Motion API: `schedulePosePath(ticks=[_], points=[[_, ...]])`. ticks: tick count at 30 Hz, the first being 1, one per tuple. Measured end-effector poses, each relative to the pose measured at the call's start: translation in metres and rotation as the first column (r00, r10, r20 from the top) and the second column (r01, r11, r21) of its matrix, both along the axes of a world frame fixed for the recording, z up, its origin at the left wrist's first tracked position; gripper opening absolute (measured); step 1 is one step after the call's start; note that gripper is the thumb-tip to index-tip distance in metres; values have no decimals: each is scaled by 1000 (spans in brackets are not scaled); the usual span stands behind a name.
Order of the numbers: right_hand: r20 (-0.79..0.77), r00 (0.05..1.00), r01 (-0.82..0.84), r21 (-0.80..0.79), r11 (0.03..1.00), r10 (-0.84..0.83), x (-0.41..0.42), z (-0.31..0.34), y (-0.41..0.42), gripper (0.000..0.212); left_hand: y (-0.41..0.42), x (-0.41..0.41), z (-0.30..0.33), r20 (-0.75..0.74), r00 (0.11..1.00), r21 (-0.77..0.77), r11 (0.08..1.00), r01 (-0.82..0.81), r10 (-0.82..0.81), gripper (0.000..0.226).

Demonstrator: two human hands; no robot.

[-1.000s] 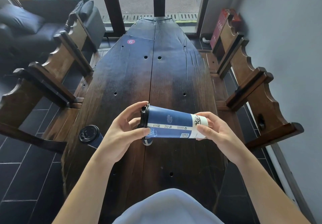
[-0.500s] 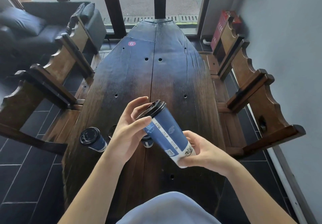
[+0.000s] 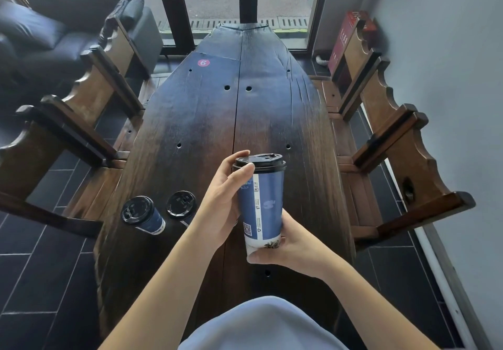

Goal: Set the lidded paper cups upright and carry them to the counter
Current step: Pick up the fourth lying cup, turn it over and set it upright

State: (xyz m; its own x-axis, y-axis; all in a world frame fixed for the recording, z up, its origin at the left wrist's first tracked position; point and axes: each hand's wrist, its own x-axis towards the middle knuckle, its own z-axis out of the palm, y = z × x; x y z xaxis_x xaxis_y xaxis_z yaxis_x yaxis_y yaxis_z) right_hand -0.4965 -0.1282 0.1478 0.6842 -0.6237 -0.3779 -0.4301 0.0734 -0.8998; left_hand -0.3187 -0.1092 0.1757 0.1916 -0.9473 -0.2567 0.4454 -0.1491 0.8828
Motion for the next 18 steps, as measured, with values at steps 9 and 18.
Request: schedulePosePath(ticks=[9, 18], points=[[56, 977, 209, -70, 975, -205, -23, 2, -44, 58, 6, -7, -31, 141, 989, 88, 995, 39, -51, 83], [-56, 970, 231, -80, 970, -236, -32, -37, -48, 73, -6, -21, -69, 340, 905, 233, 955, 184, -257, 78]])
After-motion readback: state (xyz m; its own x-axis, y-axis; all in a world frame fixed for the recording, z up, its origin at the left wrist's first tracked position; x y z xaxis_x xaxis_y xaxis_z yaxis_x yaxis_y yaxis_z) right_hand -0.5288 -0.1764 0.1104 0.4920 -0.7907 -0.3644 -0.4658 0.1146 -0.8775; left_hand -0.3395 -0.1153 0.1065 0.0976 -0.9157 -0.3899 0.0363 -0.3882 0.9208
